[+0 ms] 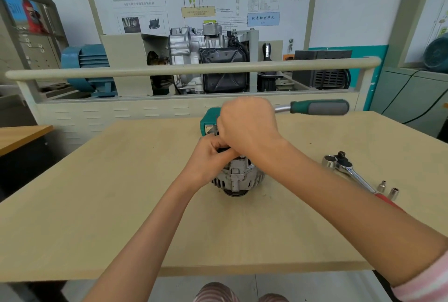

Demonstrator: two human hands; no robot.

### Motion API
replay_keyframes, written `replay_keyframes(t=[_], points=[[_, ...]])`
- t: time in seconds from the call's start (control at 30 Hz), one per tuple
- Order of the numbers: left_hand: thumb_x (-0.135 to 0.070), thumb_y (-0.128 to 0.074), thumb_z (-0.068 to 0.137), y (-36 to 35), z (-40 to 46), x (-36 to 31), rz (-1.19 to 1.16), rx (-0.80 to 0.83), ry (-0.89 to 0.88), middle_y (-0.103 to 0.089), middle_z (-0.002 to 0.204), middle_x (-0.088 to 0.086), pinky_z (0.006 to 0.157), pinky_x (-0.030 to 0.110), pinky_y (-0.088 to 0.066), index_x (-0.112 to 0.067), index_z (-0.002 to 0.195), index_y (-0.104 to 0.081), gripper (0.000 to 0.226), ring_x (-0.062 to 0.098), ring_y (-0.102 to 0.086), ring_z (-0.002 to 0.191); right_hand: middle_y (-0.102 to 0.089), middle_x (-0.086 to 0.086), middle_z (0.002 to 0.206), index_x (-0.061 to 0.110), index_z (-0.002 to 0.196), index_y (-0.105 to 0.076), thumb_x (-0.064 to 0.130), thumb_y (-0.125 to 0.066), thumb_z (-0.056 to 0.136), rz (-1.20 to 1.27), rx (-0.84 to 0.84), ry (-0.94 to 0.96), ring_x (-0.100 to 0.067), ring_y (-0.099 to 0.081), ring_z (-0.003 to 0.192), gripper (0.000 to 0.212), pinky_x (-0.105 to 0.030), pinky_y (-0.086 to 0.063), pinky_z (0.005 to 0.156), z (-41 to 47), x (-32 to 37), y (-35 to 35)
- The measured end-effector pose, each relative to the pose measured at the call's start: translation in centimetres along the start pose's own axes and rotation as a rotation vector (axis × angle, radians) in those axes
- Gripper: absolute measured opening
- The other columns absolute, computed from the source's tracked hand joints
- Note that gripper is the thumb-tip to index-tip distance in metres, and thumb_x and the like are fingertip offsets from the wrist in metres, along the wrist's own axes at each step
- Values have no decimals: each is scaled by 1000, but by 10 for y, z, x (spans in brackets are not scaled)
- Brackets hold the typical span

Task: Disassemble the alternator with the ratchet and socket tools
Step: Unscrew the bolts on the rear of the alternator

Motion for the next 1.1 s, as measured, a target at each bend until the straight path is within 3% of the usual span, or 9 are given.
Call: replay_keyframes(t=[0.07, 0.2, 0.3, 0.4, 0.53, 0.7, 0.8, 0.97, 1.1], points=[[-3, -60, 88, 0, 0, 1, -19, -2, 2, -60, 71, 29, 66, 32, -35, 0, 75, -71, 17, 22, -47, 72, -36, 1, 58, 13, 80, -43, 19, -42, 90, 138, -6, 42, -17, -32, 46, 11, -26, -18, 44, -2, -5, 3], [-5, -59, 89, 0, -1, -2, -36, 5, -56, -61, 76, 29, 70, 35, -34, -2, 86, -72, 13, 23, -47, 77, -54, -9, 100, 5, 112, -53, 20, -44, 92, 388, -51, 54, -27, -53, 85, 26, -35, -39, 71, -7, -22, 1], [-4, -58, 89, 1, -2, -5, -47, 8, -95, -60, 80, 39, 71, 37, -36, -1, 87, -72, 14, 26, -50, 76, -61, -6, 89, 7, 91, -61, 34, -46, 91, 357, -228, -133, -24, -53, 93, 31, -34, -30, 89, -24, -29, -4], [-4, -59, 89, 1, -3, -7, -49, 9, -110, -63, 83, 35, 72, 36, -40, -6, 88, -73, 14, 27, -55, 76, -55, 3, 69, 11, 75, -55, 34, -47, 90, 461, -286, -166, -18, -51, 75, 29, -34, -31, 82, -27, -26, -8], [-7, -60, 88, 0, -4, -7, -66, 42, -68, -74, 86, -6, 75, 16, -48, -25, 89, -72, 21, 5, -65, 84, -53, -4, 56, 1, 62, -57, 15, -46, 80, 967, -104, -46, -17, -50, 58, 26, -33, -40, 66, -8, -31, -13], [-14, -60, 89, 3, -3, -7, -28, 88, -53, -72, 103, -4, 90, 25, -51, -21, 102, -71, 18, 10, -65, 101, -49, -16, 55, -8, 53, -52, 7, -38, 74, 1293, -20, -33, -13, -43, 55, 30, -27, -36, 57, -3, -31, -13], [-15, -61, 86, 3, -4, -9, -48, 67, -74, -74, 93, -4, 83, 27, -50, -30, 95, -73, 21, 13, -66, 91, -45, -20, 49, -6, 50, -48, 9, -39, 76, 1106, -59, 19, -26, -38, 50, 32, -35, -34, 59, -3, -25, -5], [-2, -62, 86, 1, -2, -6, -63, 3, -85, -73, 83, -10, 76, 31, -50, -30, 87, -74, 31, 12, -64, 83, -33, 0, 49, 13, 53, -34, 23, -39, 92, 167, 6, -204, -19, -29, 45, 40, -33, -29, 69, -4, -20, -3], [0, -61, 86, -1, -3, -8, -33, 1, -76, -73, 85, -13, 79, 29, -52, -27, 88, -72, 29, 8, -66, 85, -23, 3, 49, 17, 55, -28, 23, -39, 94, 60, 0, -256, -16, -22, 43, 41, -32, -25, 63, -9, -21, 4]])
Point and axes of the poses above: each hand's wrist, its own z-axis towards the middle knuckle, its own y-axis out of the back of the hand, x = y × z, the point moved 5 cm from there along z, towards the middle knuckle
